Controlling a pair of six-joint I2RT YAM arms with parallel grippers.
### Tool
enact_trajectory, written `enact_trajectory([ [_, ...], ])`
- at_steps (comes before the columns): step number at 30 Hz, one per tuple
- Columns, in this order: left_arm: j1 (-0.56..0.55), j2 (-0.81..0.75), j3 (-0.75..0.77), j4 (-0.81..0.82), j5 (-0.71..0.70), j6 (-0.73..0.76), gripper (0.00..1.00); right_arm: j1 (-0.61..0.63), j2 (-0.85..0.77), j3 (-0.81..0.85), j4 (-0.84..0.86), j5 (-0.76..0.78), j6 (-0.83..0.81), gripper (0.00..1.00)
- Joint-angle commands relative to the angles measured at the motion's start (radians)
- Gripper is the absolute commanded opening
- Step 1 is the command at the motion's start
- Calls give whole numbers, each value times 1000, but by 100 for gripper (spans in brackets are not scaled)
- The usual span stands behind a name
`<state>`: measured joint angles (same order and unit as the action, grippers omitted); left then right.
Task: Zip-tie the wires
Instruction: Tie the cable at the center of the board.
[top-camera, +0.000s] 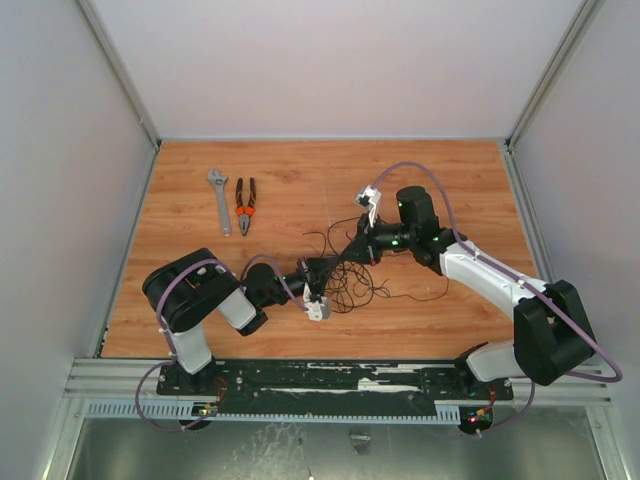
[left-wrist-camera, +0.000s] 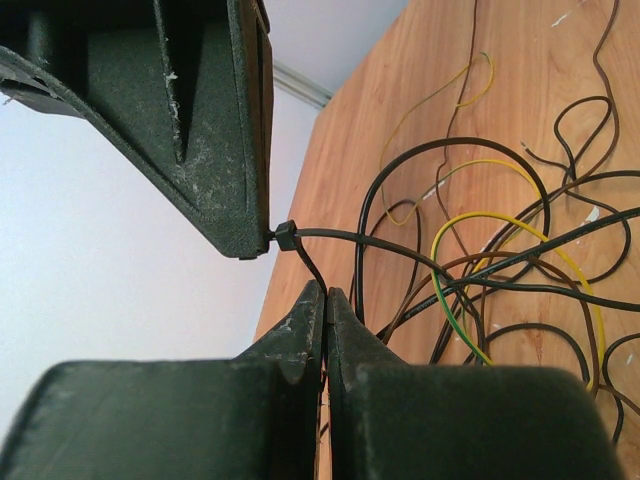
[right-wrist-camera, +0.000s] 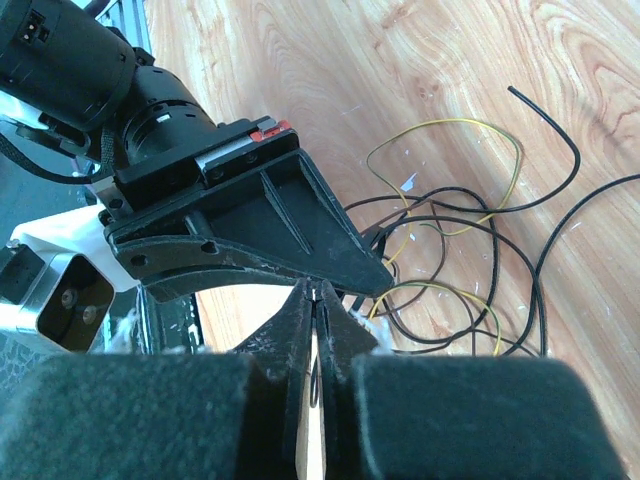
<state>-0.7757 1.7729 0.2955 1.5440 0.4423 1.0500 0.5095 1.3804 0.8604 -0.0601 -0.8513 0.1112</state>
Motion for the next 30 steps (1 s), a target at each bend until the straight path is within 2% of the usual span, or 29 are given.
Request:
enact_trajectory([
  [1,0,20,-9,264,15,-8,0,6,-18,59,85,-10,31,0],
  [26,-2,7,-14,257,53,11,0,22,78,150,123,-29,35,0],
  [30,-2,13,-15,281,41,-8,0,19,55,154,39,31,-26,0],
])
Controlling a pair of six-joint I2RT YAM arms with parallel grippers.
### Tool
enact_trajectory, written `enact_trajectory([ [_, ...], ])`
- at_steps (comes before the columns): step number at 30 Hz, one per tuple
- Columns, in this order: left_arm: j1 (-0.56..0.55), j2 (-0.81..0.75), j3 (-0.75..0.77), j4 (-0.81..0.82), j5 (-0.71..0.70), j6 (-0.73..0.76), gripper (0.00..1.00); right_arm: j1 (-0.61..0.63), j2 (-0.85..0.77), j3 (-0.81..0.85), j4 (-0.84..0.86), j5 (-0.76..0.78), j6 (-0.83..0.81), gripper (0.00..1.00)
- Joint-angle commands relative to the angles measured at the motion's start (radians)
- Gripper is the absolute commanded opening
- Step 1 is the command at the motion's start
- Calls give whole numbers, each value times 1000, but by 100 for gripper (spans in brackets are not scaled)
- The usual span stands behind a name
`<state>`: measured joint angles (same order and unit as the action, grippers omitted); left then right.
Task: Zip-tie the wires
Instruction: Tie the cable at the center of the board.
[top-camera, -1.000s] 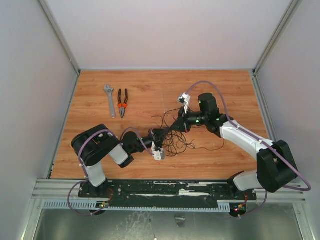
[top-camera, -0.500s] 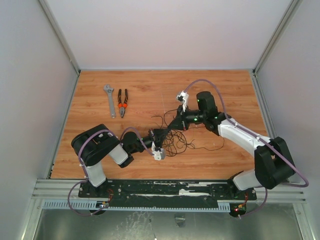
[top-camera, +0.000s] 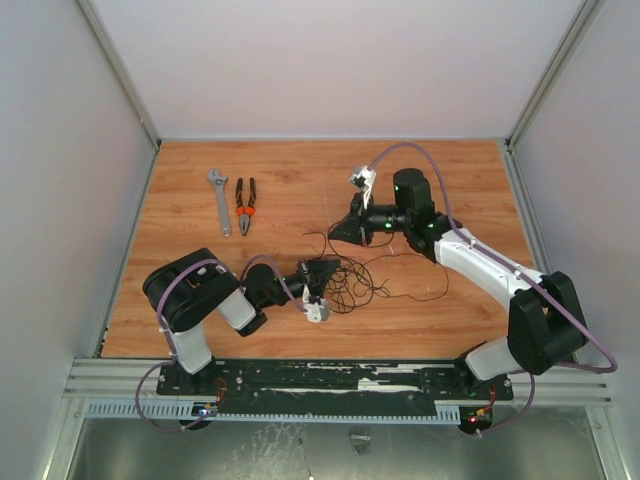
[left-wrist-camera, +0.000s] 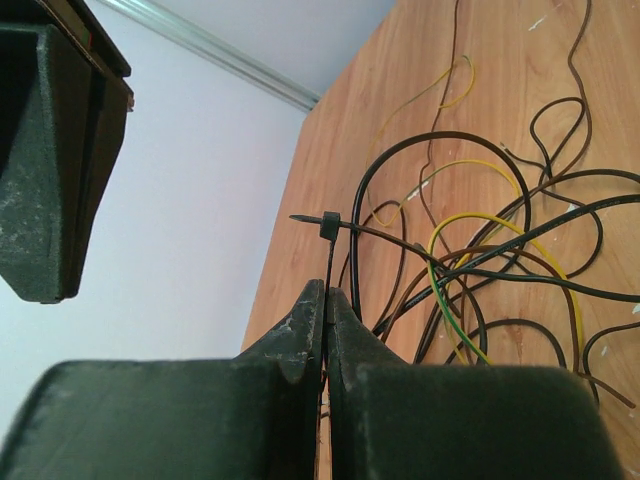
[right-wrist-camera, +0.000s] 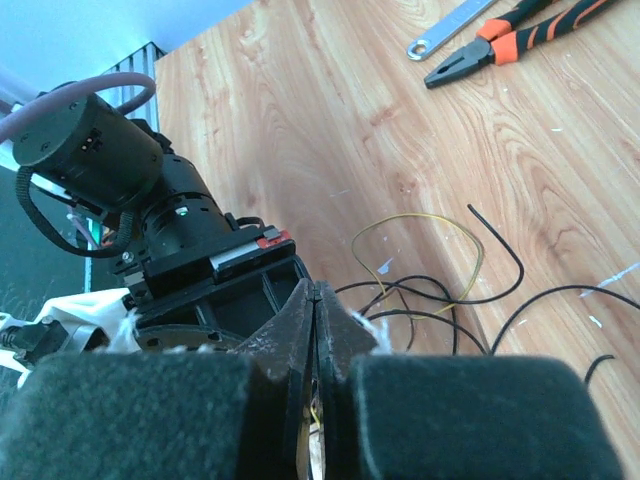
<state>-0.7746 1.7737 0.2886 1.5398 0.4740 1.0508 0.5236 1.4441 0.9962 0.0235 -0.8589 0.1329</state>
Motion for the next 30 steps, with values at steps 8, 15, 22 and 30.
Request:
enact_trajectory([
  [8,-3,23,-9,301,5,-25,0,-9,-103,-86,-86,41,-72,30],
  [15,-2,18,-7,301,3,-28,0,-6,-128,-161,-113,3,-108,44],
  [22,-2,16,-5,301,3,-32,0,-6,-118,-204,-53,-23,-97,45],
  [30,-2,17,-3,301,0,-33,0,-6,-92,-202,-47,-21,-97,43],
])
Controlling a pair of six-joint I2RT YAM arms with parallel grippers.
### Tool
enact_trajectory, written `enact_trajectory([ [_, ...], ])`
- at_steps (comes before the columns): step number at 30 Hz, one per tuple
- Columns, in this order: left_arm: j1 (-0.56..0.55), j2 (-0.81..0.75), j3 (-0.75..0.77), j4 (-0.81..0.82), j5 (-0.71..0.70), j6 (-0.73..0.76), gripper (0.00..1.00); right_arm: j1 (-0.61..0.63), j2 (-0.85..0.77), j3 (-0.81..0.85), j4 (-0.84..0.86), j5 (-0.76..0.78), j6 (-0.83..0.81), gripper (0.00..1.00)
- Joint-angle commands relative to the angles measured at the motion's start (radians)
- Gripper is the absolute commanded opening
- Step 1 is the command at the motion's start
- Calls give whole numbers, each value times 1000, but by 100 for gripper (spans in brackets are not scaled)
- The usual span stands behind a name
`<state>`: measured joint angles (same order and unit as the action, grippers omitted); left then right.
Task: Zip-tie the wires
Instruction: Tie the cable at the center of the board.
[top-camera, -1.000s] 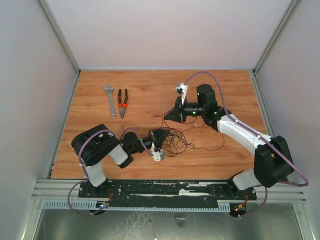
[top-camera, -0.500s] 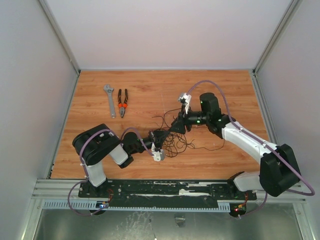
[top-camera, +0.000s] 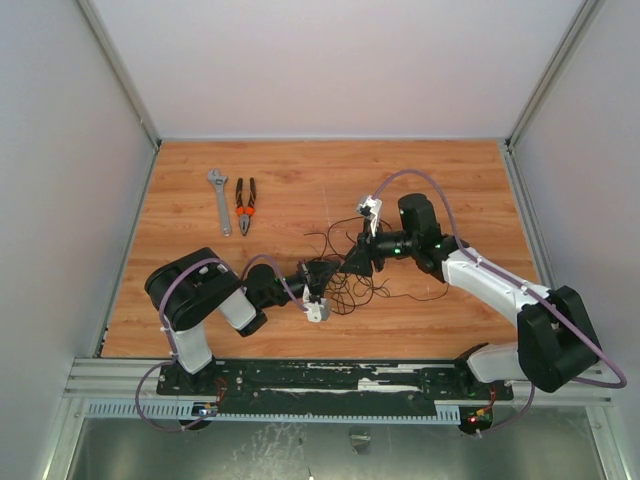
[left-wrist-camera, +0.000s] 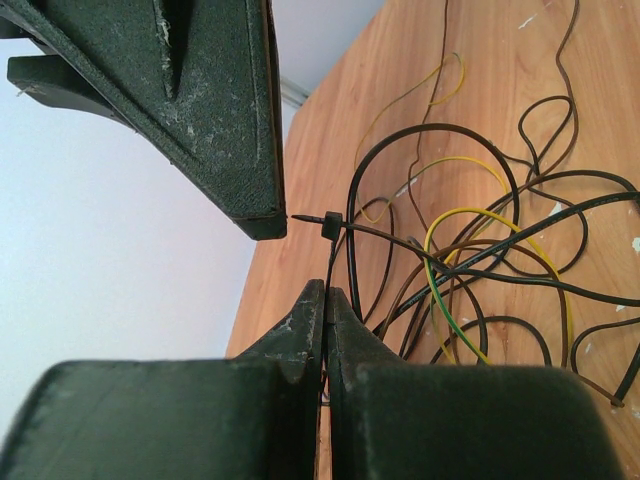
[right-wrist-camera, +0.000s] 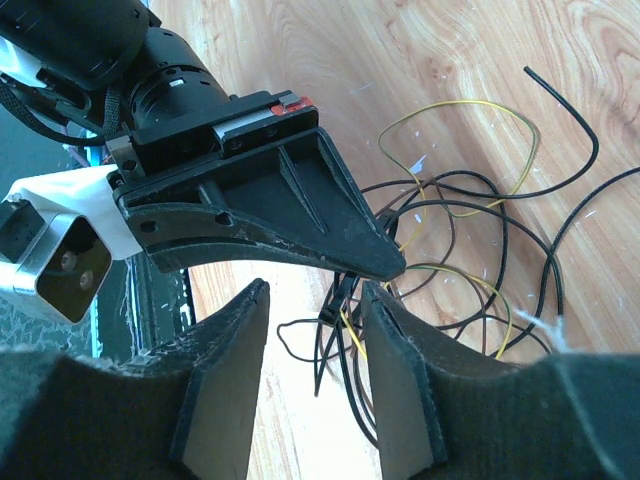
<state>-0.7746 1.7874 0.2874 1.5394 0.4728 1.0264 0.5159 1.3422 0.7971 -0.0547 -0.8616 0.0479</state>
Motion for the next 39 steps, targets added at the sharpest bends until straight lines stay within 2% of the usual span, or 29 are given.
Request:
enact_trajectory([
  [1,-2,4,-3,302,0,-9,0,1,11,-4,28,-16,-12,43],
  [11,-2,5,-1,303,0,-9,0,1,19,-12,29,-22,-12,36],
  [39,-2,4,4,303,-4,-10,0,2,40,-16,30,-22,-9,28],
])
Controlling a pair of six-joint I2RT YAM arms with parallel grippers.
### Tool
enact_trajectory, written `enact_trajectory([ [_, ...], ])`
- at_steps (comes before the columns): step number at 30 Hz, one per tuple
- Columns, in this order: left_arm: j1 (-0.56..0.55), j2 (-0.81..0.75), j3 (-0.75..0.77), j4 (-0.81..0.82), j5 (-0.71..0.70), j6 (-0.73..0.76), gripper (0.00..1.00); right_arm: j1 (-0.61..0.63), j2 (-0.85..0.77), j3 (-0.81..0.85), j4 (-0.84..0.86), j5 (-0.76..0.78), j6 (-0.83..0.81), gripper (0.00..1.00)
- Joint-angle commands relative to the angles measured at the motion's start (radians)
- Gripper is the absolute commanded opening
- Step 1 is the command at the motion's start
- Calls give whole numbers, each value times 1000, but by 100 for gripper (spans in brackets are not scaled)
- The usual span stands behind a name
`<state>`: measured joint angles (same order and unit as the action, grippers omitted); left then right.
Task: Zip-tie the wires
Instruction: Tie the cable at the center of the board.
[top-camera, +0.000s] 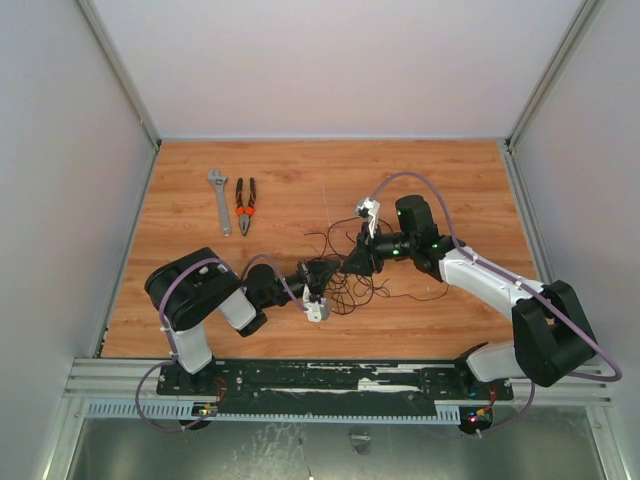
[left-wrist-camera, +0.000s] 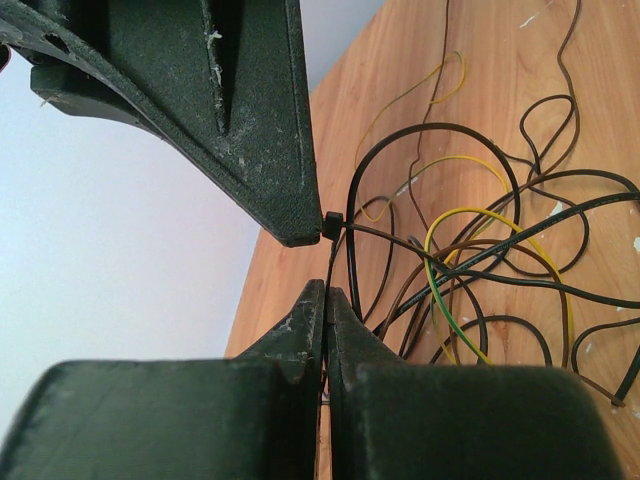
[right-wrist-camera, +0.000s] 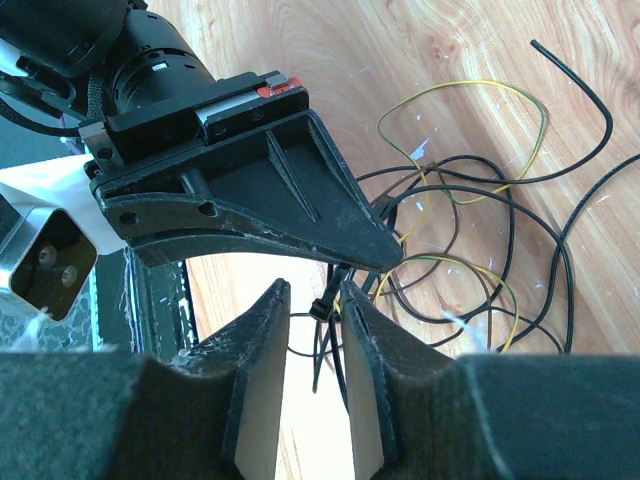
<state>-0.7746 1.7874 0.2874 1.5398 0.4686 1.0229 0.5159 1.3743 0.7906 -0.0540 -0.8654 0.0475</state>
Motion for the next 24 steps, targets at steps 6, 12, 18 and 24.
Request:
enact_trajectory([
  [6,-2,6,4,304,0,-9,0,2,9,-12,34,-20,-4,24],
  [12,-2,5,4,306,-1,-10,0,2,15,-17,39,-18,-4,24],
  [18,-2,5,4,308,-1,-11,0,1,15,-23,43,-16,-3,24],
  [24,-2,6,3,307,-1,-13,0,1,6,-20,52,-15,6,26],
])
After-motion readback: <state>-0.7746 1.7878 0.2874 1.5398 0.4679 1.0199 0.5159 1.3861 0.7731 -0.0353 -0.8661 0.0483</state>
